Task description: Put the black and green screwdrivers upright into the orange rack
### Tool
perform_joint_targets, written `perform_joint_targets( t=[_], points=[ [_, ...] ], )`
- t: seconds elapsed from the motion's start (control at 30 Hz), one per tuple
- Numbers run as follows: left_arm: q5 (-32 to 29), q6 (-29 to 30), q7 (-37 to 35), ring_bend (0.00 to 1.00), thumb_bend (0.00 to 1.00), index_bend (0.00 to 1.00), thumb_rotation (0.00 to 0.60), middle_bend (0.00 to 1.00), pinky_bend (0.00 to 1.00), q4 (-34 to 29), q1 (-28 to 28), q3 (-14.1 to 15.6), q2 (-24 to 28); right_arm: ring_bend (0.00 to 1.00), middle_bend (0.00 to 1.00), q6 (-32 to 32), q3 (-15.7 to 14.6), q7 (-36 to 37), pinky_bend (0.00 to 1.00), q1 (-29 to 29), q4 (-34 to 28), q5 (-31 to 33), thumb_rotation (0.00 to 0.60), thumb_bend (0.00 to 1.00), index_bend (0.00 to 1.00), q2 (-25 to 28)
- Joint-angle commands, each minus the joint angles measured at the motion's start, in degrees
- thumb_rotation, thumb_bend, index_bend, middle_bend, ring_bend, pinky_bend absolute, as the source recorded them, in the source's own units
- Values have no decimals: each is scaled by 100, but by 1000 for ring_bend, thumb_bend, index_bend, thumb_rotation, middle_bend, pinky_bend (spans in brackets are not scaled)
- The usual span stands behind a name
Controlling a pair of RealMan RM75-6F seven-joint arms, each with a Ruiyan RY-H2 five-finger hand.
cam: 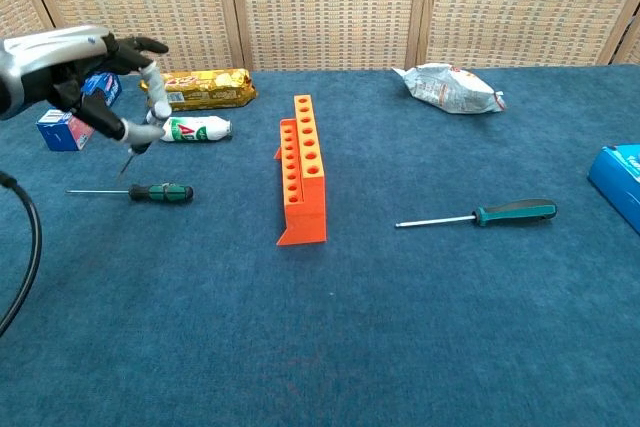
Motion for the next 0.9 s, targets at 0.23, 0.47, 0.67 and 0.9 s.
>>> perform_joint_targets(
  t=[0.23, 0.47, 0.67, 0.9],
  points=[
    [434, -753, -2842, 0, 378, 676, 600, 0, 0, -466, -330, -1107, 96, 0, 0, -100, 60, 34, 0, 33, 72, 171, 600, 0, 0, 5],
    [-14, -1110, -2962, 0, 378, 676, 600, 0, 0, -287, -764, -1194, -69, 0, 0, -193, 125, 86, 0, 59, 132, 348, 600, 0, 0, 15],
    [-257, -1383, -3242, 0, 380, 676, 600, 0, 0, -122, -975, -1190, -229, 0, 0, -258, 165, 151, 0, 72, 160, 452, 600, 0, 0, 34],
    [-416, -1416, -3431, 0, 399, 676, 600, 0, 0, 95, -1104, -1173, -415, 0, 0, -283, 172, 240, 0, 73, 208, 442, 600, 0, 0, 46]
  ],
)
